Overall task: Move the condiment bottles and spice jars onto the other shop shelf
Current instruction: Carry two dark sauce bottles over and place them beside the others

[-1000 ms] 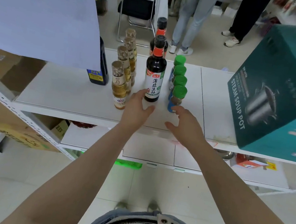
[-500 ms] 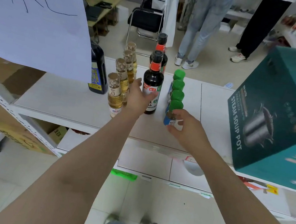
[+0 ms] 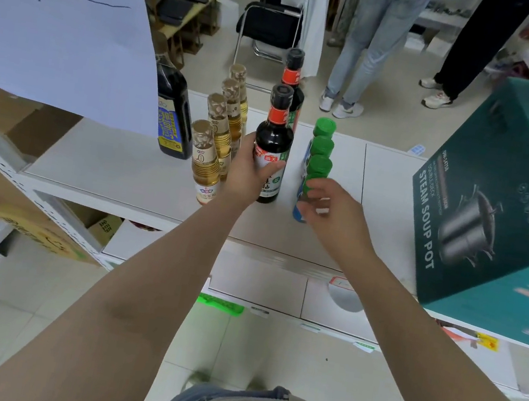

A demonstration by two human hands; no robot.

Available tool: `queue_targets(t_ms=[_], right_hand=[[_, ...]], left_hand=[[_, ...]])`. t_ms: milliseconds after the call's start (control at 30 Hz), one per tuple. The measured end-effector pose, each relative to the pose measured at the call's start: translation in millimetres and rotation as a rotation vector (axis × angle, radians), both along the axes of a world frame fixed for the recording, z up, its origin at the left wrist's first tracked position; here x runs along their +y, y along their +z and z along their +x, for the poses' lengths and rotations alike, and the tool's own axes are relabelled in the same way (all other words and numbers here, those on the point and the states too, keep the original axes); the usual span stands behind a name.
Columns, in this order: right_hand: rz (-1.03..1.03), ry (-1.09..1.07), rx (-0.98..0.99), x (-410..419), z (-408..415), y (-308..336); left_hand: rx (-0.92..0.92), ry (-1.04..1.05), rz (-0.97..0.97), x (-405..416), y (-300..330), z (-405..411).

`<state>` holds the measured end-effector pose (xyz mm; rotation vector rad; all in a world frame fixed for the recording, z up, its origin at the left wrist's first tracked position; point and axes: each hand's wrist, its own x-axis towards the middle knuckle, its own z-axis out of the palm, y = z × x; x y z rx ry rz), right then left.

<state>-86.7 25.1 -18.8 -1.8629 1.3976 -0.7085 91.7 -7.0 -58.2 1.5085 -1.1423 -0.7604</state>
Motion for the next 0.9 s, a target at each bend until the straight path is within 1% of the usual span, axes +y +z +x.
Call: queue_targets(t_ms=[67,167,267,333,400,500,567,733,900], right_hand=[[-0.032,-0.038,-0.112,-6,8,7],[-0.032,-0.042,-0.177,-20,19,20],[-0.005,-0.017,-0.159,-23,19,19],[0.023,0.026,-0.145,-17,11,9],[0.083,0.094,-0.142,-9,4,-4],[0.162,0.209,-0.112,1,2,-17],[0.176,0.269,-0.133,7,4,-18],[0.245,0.302,-0.241,29,2,-23],[0.347,0.331,-0.287,74,10,-31]], left_hand=[[-0.012,-0.010,-0.027,6,-2,-1],[0.009,-0.001,-0.048,18,-3,-5],[0.032,0.046,-0.053,30,-3,-8],[0.088,0.069,-0.054,38,2,-9],[0.140,0.080,-0.043,45,13,-11],[0.151,0.074,-0.020,54,29,-16],[0.162,0.087,-0.007,61,37,-21],[0.229,0.158,0.069,93,50,-33],[0.270,0.207,0.172,143,55,-31]])
